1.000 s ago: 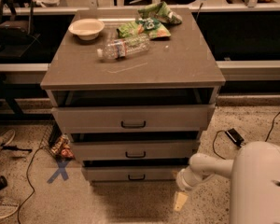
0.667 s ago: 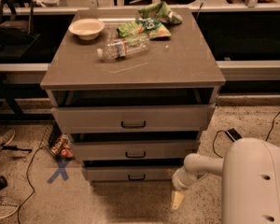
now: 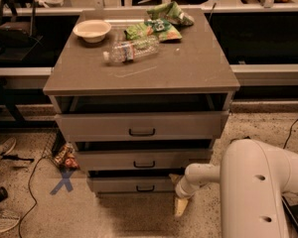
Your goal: Open bottom drawer
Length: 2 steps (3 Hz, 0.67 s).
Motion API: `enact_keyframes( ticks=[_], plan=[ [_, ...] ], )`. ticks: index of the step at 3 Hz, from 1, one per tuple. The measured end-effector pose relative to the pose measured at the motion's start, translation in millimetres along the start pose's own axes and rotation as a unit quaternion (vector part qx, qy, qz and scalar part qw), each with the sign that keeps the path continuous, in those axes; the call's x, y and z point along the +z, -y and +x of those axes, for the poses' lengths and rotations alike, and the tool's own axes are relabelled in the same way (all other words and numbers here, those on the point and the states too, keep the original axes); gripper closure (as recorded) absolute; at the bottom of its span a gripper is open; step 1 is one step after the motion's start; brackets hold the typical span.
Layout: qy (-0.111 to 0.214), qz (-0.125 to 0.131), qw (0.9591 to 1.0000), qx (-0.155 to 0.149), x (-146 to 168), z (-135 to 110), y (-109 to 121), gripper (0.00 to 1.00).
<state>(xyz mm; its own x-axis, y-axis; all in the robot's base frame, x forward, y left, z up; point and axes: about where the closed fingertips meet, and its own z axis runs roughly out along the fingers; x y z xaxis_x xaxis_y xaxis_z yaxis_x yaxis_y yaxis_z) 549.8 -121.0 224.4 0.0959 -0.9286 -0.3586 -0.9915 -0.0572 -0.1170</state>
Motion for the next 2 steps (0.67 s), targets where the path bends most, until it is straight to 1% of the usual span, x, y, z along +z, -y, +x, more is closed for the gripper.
enact_keyframes(
  ticks=[1, 2],
  plan=[
    [-0.002, 0.001, 1.0, 0.0, 0.5, 0.4, 0.2, 0.0],
    [-0.031, 0.015, 0.9994, -0.008, 9.0, 7.1, 4.1, 0.0]
  ],
)
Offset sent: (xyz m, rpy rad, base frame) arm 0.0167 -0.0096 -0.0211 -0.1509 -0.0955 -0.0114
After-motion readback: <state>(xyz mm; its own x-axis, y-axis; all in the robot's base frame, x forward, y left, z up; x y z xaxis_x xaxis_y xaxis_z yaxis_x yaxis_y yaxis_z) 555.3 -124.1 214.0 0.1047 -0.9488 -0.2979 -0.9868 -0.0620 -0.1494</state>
